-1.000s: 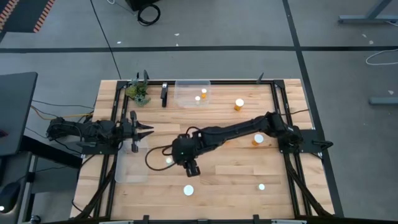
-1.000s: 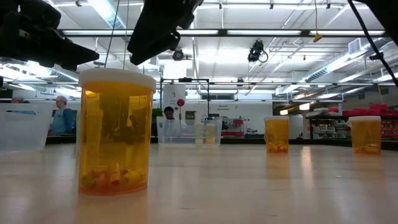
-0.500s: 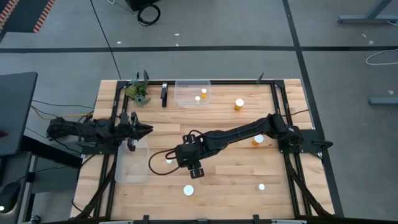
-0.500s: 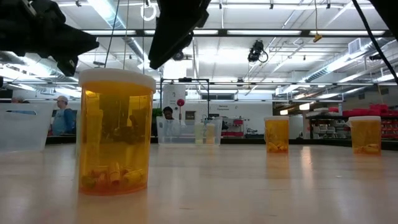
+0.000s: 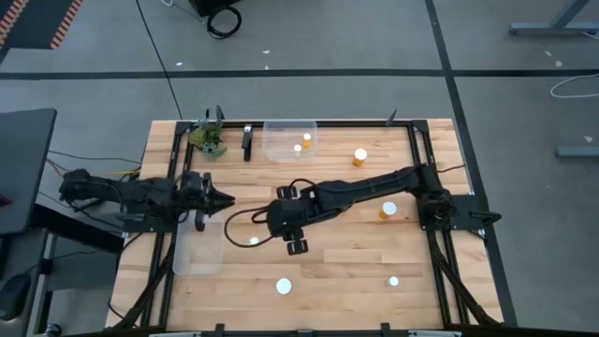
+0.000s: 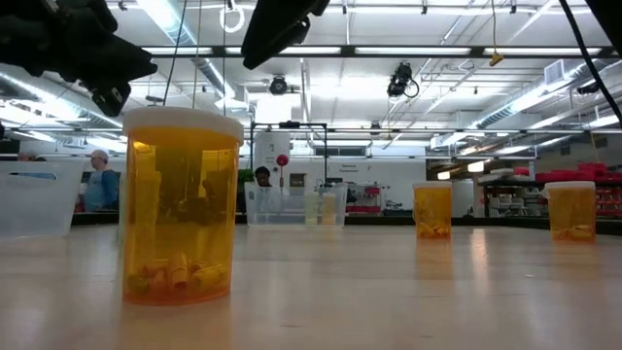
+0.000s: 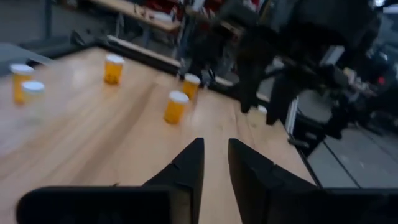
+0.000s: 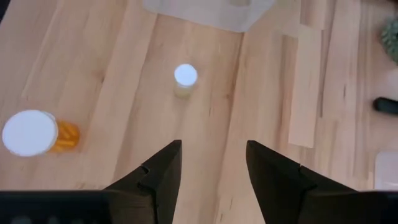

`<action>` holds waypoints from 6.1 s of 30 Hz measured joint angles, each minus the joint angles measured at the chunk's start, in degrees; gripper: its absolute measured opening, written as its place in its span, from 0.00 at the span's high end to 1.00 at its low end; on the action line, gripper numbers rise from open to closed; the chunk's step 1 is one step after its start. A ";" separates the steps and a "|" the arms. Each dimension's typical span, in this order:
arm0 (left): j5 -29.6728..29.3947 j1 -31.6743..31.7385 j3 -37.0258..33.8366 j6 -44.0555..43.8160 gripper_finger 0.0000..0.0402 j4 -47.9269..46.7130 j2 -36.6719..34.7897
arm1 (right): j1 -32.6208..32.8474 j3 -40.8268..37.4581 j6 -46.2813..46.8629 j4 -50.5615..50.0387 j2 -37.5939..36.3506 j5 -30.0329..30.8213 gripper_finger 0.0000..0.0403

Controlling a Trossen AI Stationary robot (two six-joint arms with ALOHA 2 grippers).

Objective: Pick and place medicine bottles into bin by pill shape (circle, oval)
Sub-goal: Put the bottom left big orange pill bottle into the bottom transparent bin

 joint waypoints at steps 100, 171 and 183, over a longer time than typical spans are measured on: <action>2.94 -22.71 77.35 7.55 0.30 -36.03 100.21 | 2.19 -67.72 2.03 50.87 -62.16 15.00 0.54; -2.76 -27.38 77.16 -1.19 0.46 -57.78 95.14 | 2.19 -67.67 0.51 51.98 -61.88 14.69 0.54; -7.02 -30.61 77.13 -5.40 0.47 -68.77 93.29 | 3.41 -67.72 1.42 53.60 -60.77 13.84 0.54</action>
